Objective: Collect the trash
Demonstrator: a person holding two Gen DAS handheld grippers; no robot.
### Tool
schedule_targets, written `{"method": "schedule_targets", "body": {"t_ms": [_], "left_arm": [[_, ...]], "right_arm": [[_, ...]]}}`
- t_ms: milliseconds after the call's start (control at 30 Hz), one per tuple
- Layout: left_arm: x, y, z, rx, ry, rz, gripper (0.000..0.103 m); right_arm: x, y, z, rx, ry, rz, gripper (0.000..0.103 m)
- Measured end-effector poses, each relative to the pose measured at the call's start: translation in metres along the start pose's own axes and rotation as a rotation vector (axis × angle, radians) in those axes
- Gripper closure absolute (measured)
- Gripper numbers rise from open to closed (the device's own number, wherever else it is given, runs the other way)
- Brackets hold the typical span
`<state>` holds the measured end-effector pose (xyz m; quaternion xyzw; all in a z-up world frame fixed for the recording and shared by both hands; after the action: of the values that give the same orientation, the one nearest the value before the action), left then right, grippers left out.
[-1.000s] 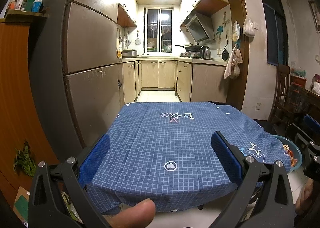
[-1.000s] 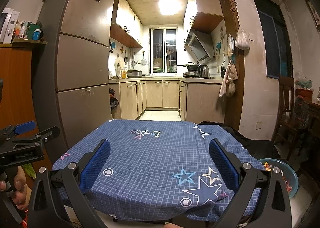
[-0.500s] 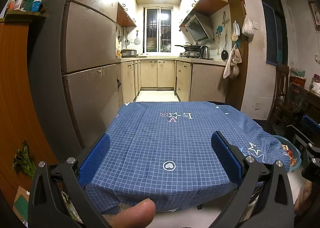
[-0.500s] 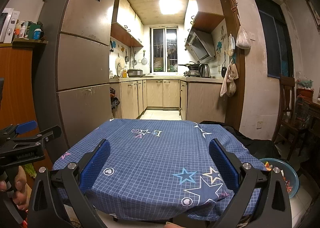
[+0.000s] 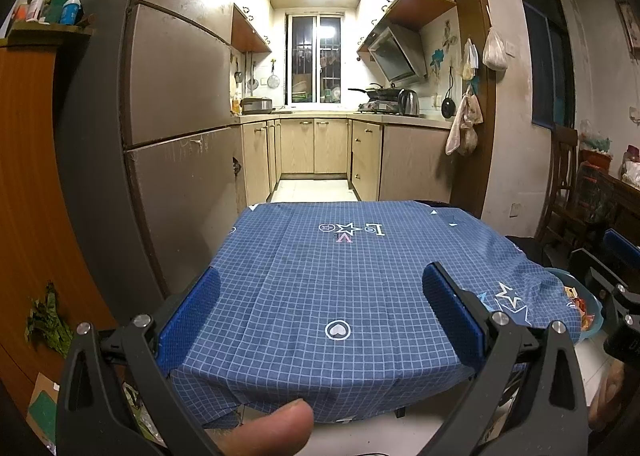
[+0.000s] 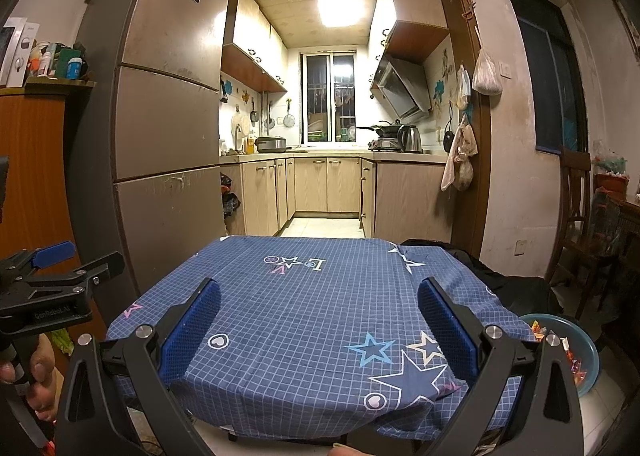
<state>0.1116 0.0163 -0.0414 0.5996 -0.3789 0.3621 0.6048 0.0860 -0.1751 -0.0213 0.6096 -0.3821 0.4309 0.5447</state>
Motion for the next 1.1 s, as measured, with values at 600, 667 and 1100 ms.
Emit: {"method": "schedule_targets", "body": {"t_ms": [600, 667, 1100], "left_arm": [[-0.0007, -0.0029, -0.0004, 0.014, -0.011, 0.004, 0.005], [-0.0015, -0.0044, -0.0001, 0.029, -0.011, -0.003, 0.005], [-0.0026, -0.0036, -0.0001, 0.012, -0.006, -0.012, 0.005]], "right_arm": [[-0.0016, -0.0007, -0.0013, 0.006, 0.0, -0.001, 0.005], [-0.0024, 0.0, -0.0014, 0.009, 0.0, 0.0, 0.005], [-0.0025, 0.002, -0.0007, 0.01, 0.001, -0.005, 0.005]]}}
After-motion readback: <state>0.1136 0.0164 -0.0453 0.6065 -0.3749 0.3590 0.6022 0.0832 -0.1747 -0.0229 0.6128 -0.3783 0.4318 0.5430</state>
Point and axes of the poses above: each gripper's, at about its wrist camera, not at the fingertips, and y roughly against the way its jaws point, z to its right, x to its top, the point moved 5 cm from there along -y, roughly the way its jaws point, and after that the axes turned 7 degrees about -z, right-handed, at the moved point
